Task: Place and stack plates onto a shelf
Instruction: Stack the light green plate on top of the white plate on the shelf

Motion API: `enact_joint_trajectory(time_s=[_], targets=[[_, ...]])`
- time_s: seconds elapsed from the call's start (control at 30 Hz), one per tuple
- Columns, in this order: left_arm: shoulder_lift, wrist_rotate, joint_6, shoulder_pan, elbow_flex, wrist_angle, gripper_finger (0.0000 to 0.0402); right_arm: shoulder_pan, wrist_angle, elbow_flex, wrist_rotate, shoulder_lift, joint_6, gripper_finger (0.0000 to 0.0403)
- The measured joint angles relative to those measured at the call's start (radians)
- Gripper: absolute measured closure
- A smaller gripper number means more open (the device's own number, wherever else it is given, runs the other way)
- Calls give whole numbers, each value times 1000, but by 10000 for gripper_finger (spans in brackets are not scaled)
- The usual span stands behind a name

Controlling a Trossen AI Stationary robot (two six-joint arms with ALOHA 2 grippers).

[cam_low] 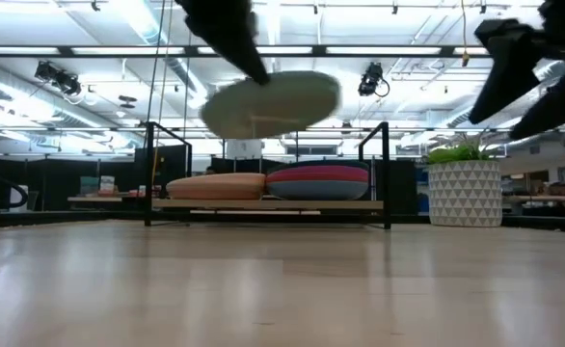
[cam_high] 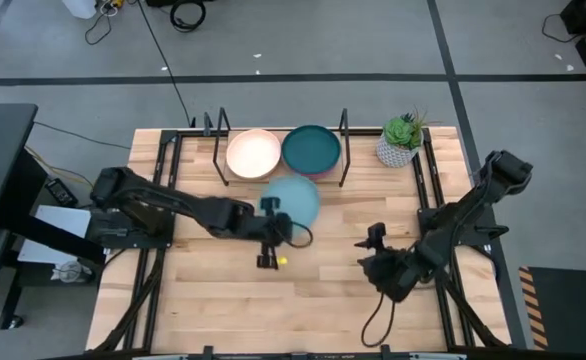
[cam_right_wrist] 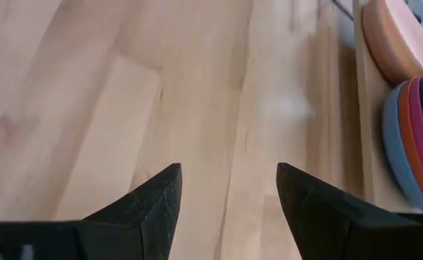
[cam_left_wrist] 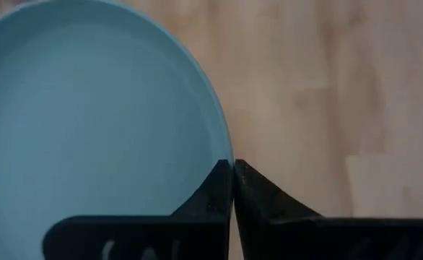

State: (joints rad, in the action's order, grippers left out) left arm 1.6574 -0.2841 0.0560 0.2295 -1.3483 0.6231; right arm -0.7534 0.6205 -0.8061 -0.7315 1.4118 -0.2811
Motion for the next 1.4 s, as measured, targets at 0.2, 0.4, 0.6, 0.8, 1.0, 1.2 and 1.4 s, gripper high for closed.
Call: enact_joint_trajectory(time_s=[0.2,0.4,0.6,0.8,1.0,1.2,1.4], targets=[[-51,-29,7,-127,0,73,393,45,-278,151,70,-140,88,172],[-54,40,2,-334,22,47,393,61,-433,244,105,-176,120,173],[-52,83,22,-535,108,-7,393,62,-502,297,117,-157,118,173],[-52,126,-27,-572,127,-55,392,64,-543,294,126,-139,126,173],[-53,128,-27,-552,125,-53,390,70,-554,295,126,-138,125,173],[-53,123,40,-577,125,4,388,70,-577,295,135,-138,120,173],[-42,125,41,-582,145,-18,387,70,-591,295,153,-138,116,173]])
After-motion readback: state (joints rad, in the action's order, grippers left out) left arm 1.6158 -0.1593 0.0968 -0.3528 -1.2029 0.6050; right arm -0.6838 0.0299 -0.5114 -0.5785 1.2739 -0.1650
